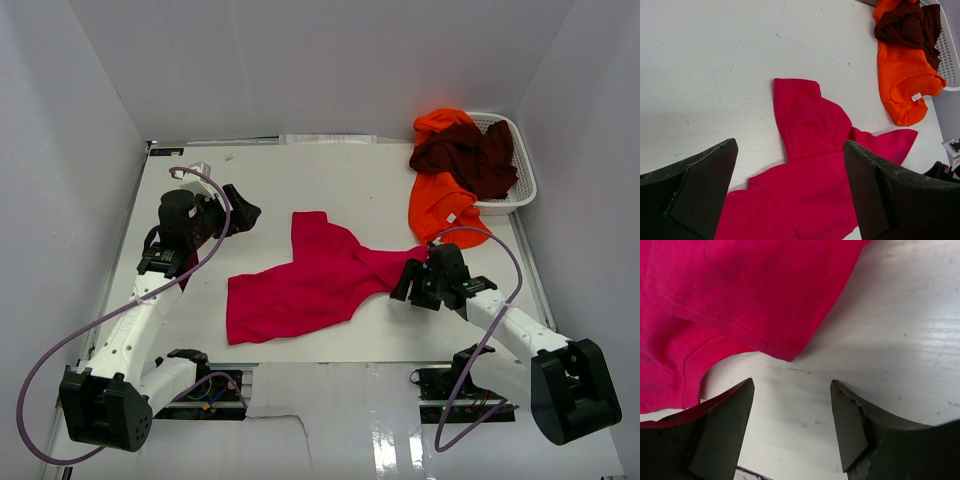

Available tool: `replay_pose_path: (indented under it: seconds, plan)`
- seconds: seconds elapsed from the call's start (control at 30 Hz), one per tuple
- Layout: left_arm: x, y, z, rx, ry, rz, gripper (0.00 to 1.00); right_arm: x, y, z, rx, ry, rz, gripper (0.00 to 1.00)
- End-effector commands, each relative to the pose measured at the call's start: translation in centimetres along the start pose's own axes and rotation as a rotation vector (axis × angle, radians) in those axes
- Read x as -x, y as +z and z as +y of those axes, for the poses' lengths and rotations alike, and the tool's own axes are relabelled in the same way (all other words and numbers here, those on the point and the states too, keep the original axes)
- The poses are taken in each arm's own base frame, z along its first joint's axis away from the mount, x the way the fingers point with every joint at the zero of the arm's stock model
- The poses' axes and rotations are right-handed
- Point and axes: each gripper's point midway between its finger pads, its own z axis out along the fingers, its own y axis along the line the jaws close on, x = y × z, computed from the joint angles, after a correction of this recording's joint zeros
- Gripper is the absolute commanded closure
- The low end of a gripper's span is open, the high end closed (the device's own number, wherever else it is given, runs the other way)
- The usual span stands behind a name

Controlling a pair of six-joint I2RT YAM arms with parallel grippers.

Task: Fold and stack the t-shirts
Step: Flatten out the tshirt

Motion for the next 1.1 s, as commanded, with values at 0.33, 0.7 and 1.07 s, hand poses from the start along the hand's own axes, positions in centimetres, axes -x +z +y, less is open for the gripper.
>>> replay_pose_path:
  seconds: [0.33, 0.7, 1.07]
  plan:
    - [1.0, -0.4, -0.7, -0.025, 0.014, -0.024, 0.02, 3.3, 1.3, 0.5, -0.009, -0.041, -0.092, 0.36]
    - [1.1, -0.5, -0.7, -0.027, 0.015, -0.026, 0.02, 4.4, 1.6, 1.2, 0.021, -0.078, -0.129, 0.58]
    - [1.1, -0.5, -0.8, -0.029, 0.014, -0.027, 0.02, 4.9, 0.4, 2.7, 0.072, -0.090, -0.126, 0.92]
